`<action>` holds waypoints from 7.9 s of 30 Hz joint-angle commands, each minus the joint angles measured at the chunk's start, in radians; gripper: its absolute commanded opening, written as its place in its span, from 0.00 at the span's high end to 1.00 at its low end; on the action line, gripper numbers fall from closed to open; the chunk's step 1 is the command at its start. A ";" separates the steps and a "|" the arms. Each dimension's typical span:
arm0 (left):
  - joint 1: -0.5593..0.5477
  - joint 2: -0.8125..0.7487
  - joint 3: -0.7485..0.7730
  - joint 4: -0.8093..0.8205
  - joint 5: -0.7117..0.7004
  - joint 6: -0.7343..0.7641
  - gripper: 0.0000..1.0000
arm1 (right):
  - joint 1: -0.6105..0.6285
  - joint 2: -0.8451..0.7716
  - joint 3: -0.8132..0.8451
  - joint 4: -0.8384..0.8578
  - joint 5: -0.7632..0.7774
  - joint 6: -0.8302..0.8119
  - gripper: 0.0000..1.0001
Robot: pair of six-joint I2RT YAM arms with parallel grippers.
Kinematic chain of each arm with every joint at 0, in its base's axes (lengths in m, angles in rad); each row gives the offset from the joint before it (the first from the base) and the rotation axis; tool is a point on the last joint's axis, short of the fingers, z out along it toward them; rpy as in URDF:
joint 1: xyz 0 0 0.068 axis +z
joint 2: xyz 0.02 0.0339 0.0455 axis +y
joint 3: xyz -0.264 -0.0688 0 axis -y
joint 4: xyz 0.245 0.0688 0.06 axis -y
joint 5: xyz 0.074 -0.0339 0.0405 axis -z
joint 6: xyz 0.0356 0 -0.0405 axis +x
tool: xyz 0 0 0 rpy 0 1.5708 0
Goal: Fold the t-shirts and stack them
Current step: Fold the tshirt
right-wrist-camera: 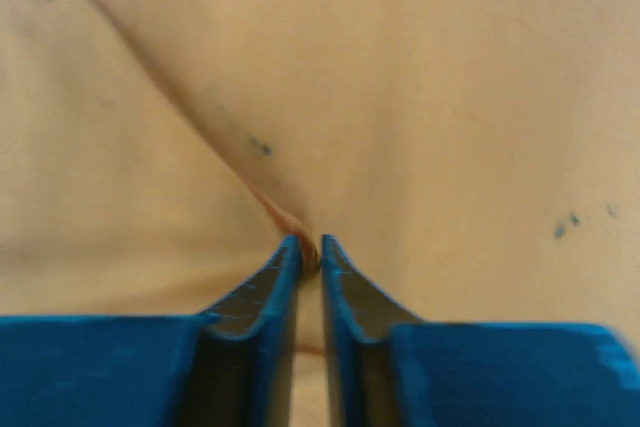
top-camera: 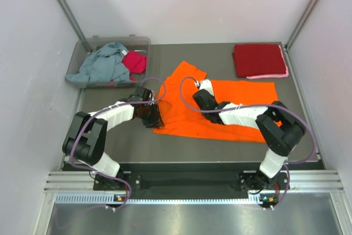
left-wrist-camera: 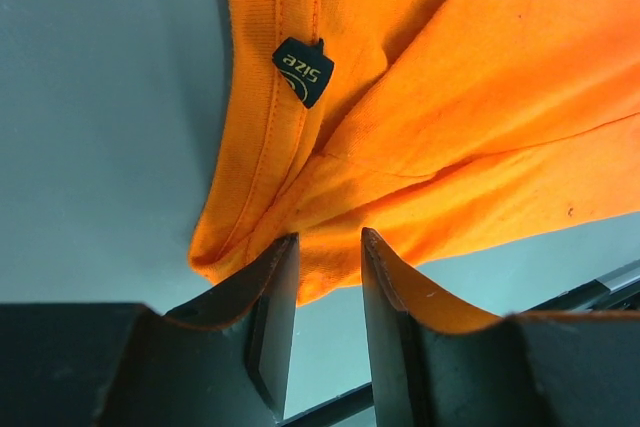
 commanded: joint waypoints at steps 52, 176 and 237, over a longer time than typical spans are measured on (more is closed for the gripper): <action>0.002 -0.089 -0.019 -0.175 -0.286 0.084 0.66 | -0.195 -0.302 -0.239 -0.238 -0.267 0.321 0.83; 0.121 1.031 1.384 0.065 0.116 0.408 0.57 | -1.178 0.482 0.663 -0.423 -1.165 -0.363 0.51; 0.121 0.635 1.081 0.126 0.165 0.325 1.00 | -1.157 0.296 0.454 -0.135 -1.160 -0.187 1.00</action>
